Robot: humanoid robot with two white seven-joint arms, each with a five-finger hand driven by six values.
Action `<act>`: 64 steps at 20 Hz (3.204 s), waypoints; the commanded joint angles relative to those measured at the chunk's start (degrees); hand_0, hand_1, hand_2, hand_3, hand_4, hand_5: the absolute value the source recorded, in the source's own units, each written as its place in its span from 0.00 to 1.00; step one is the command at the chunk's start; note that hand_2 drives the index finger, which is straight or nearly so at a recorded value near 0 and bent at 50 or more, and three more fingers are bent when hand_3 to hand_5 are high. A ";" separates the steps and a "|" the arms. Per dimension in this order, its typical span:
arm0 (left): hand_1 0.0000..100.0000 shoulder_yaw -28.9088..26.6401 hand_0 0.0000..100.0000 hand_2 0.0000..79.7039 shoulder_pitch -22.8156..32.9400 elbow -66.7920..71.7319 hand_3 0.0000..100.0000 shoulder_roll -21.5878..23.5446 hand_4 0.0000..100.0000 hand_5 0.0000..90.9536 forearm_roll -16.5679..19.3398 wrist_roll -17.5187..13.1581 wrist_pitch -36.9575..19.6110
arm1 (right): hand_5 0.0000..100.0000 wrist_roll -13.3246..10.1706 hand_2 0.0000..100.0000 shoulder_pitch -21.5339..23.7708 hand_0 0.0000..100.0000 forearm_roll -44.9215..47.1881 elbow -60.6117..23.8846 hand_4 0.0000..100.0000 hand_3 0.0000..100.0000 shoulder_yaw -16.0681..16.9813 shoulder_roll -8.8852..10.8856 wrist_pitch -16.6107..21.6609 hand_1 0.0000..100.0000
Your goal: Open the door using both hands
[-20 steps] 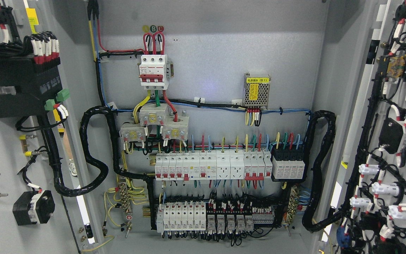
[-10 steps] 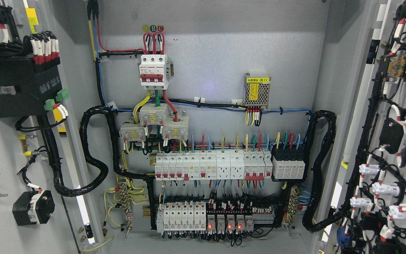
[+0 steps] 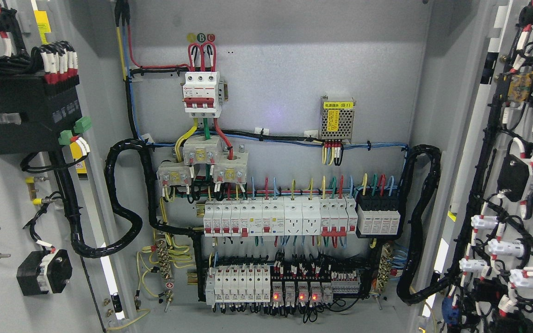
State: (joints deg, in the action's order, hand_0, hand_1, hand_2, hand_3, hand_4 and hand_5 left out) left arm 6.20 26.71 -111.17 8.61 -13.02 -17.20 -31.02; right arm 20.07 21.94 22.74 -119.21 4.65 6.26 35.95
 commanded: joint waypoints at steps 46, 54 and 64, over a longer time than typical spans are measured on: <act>0.56 -41.36 0.12 0.00 -5.79 16.25 0.00 16.25 0.00 0.00 -36.11 -23.14 19.24 | 0.00 0.32 0.04 -0.23 0.00 9.95 1.35 0.00 0.00 12.66 0.15 -1.85 0.50; 0.56 -41.27 0.12 0.00 -7.90 20.90 0.00 20.12 0.00 0.00 -39.44 -25.51 21.44 | 0.00 0.50 0.04 -0.14 0.00 10.31 1.70 0.00 0.00 14.16 0.24 -1.94 0.50; 0.56 -41.18 0.12 0.00 -8.96 25.74 0.00 23.55 0.00 0.00 -40.68 -25.60 21.53 | 0.00 0.50 0.04 -0.41 0.00 10.48 4.16 0.00 0.00 15.83 0.24 -1.94 0.50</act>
State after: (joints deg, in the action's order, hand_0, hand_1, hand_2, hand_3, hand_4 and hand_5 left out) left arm -34.54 18.51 -90.70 27.99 -52.96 -42.80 -9.54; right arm 20.55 21.69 32.99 -116.88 18.48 6.48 34.04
